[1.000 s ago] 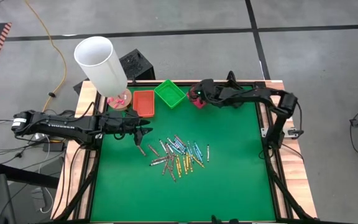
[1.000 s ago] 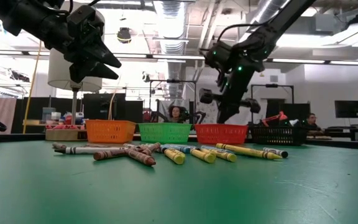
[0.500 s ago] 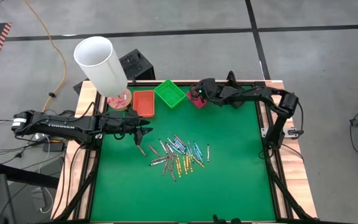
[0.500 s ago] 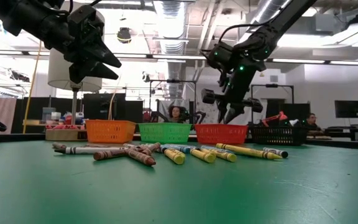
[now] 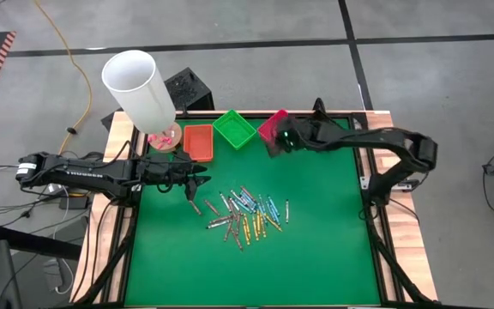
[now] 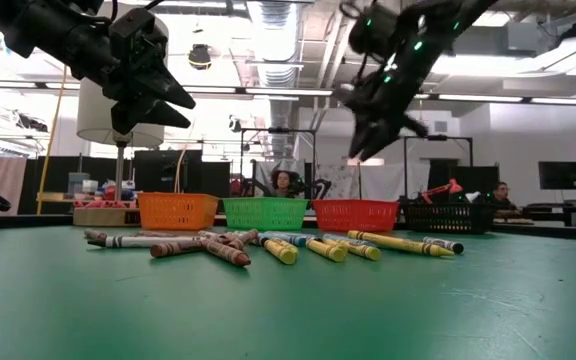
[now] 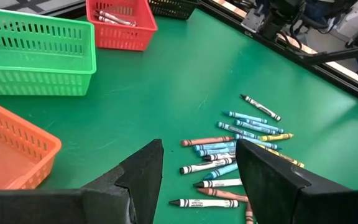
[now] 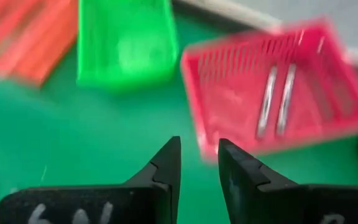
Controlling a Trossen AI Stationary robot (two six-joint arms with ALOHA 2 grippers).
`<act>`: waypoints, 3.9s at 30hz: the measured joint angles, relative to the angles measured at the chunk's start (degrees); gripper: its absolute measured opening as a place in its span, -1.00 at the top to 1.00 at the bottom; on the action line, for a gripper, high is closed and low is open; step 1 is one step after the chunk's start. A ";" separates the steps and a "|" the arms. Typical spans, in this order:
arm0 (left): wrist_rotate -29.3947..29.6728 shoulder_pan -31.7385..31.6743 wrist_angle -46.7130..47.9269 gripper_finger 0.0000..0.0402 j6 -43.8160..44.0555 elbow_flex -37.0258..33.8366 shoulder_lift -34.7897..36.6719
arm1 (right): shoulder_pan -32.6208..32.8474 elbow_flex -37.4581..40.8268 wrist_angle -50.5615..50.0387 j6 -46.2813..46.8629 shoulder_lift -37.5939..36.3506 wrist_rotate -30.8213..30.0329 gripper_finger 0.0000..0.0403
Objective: Sort crayons
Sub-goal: Put the black crayon into the red bin
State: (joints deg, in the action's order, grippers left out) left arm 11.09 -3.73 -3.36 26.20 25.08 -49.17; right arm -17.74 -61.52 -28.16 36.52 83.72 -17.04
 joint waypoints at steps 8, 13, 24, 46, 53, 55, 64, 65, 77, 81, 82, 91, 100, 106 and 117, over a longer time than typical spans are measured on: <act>0.09 0.00 -0.14 0.04 0.48 0.00 0.00 | 17.55 0.02 -12.52 18.08 1.60 -2.60 0.49; -0.15 0.00 -0.02 0.04 1.16 0.00 0.00 | 24.69 0.02 -14.10 25.99 5.90 -2.72 0.49; -0.13 0.00 0.00 0.04 1.29 0.00 -0.02 | 32.51 0.07 -17.77 42.83 12.26 -2.76 0.49; -0.13 0.00 -0.04 0.04 1.44 0.00 -0.02 | 35.63 0.07 -16.15 47.08 16.86 0.66 0.57; -0.13 0.00 -0.02 0.04 1.49 0.00 -0.01 | 35.74 0.07 -16.09 45.31 16.86 2.80 0.73; -0.13 0.00 -0.02 0.04 1.49 0.00 -0.02 | 35.74 0.07 -16.11 45.10 16.86 2.91 0.81; -0.13 0.00 -0.01 0.04 1.49 0.00 0.00 | 35.75 -0.04 -16.13 43.97 16.82 0.75 0.98; -0.13 0.00 -0.01 0.04 1.49 0.00 -0.02 | 35.75 -0.25 -16.35 43.58 16.79 0.36 0.98; -0.13 0.00 0.00 0.04 1.97 0.00 0.00 | 29.06 -2.95 -15.92 30.42 10.51 -8.87 1.00; -0.13 0.00 -0.09 0.04 1.95 0.00 -0.01 | 24.00 -2.97 -13.81 22.74 6.47 -14.87 1.00; -0.09 0.00 -0.12 0.04 1.95 0.00 -0.02 | 22.43 -2.97 -12.96 20.73 5.64 -16.13 1.00; 0.86 0.00 0.02 0.04 1.53 -0.01 -0.01 | 6.23 -2.97 7.92 2.09 3.63 -17.71 1.00; 1.60 0.00 0.24 0.04 1.50 -0.01 0.00 | -2.70 -2.58 14.40 4.46 5.42 -17.32 1.00; 1.60 0.00 0.44 0.04 1.57 -0.02 0.00 | -6.18 3.29 18.73 9.96 5.60 -14.92 1.00; 2.06 0.00 0.44 0.04 2.14 -0.02 -0.01 | -11.01 9.61 28.25 12.84 5.66 -12.85 1.00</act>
State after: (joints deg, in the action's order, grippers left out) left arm 13.15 -3.73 -2.92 28.34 25.07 -49.17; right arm -28.75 -51.91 0.09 49.36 89.37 -29.89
